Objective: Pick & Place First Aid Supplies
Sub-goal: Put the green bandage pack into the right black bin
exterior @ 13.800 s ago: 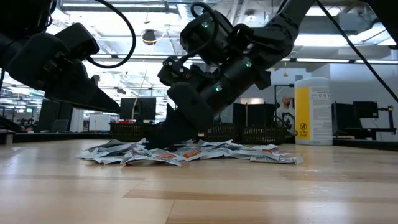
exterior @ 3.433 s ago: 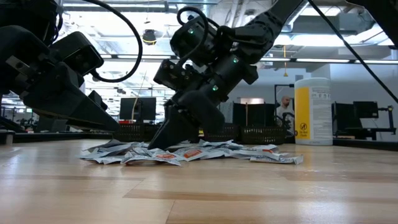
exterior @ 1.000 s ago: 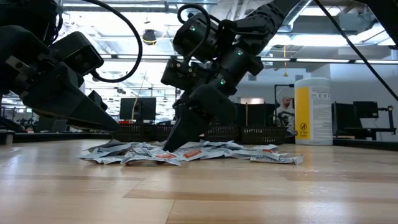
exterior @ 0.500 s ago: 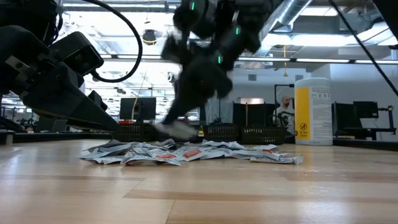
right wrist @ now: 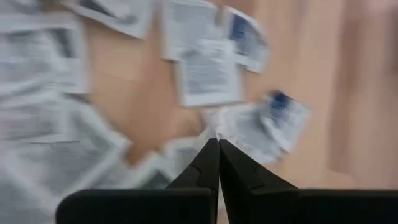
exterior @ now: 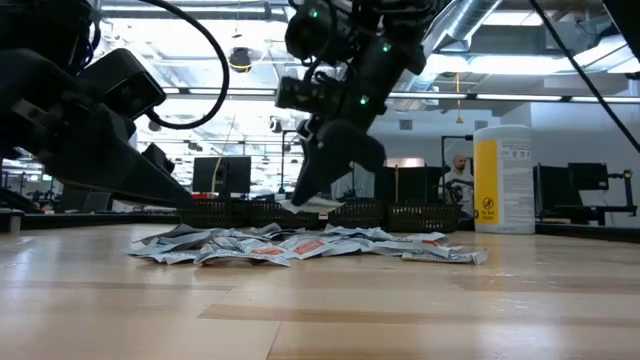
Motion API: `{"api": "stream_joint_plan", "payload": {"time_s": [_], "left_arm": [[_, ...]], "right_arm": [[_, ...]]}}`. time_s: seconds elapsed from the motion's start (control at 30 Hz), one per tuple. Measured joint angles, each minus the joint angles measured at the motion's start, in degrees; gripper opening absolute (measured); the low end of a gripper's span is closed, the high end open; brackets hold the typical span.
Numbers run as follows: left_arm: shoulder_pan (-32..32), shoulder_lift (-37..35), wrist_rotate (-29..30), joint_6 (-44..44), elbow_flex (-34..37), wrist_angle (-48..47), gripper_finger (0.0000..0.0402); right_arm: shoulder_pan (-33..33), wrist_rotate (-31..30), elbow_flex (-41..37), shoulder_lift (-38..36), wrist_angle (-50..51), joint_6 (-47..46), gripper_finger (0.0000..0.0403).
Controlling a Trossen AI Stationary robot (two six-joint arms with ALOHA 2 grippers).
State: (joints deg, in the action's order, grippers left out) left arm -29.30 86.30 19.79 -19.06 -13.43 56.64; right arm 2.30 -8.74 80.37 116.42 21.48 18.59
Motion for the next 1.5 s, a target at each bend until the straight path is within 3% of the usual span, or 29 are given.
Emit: {"api": "stream_joint_plan", "payload": {"time_s": [0.2,0.37,0.5,0.83,1.17,1.37,1.5], "left_arm": [[0.21,0.00,6.78,4.84,0.00,0.00,0.0149],[2.70,-0.62,7.45,9.31,0.10,0.22,0.0149],[5.47,-2.57,6.78,12.51,0.59,0.34,0.0149],[13.09,-5.42,4.68,20.24,1.18,0.31,0.0149],[22.94,-5.40,-4.03,20.13,1.18,0.38,0.0149],[23.26,-5.40,-7.96,18.79,1.18,0.35,0.0149],[23.23,-5.40,-8.02,18.71,1.18,0.33,0.0149]], "right_arm": [[-5.73,-0.41,0.15,-1.13,1.82,2.75,0.0000],[-10.82,-0.28,-3.19,-5.91,2.95,2.53,0.0000],[-14.06,-0.21,-9.83,-12.59,1.64,1.49,0.0000],[-24.35,-0.39,-30.09,-28.97,-15.34,1.74,0.0000],[-35.74,-0.60,-30.99,-29.70,-16.22,-0.48,0.0000],[-37.65,-0.36,-30.94,-29.07,-17.18,-0.61,0.0003],[-37.63,-0.31,-30.90,-27.48,-17.87,-0.53,0.0033]]}}
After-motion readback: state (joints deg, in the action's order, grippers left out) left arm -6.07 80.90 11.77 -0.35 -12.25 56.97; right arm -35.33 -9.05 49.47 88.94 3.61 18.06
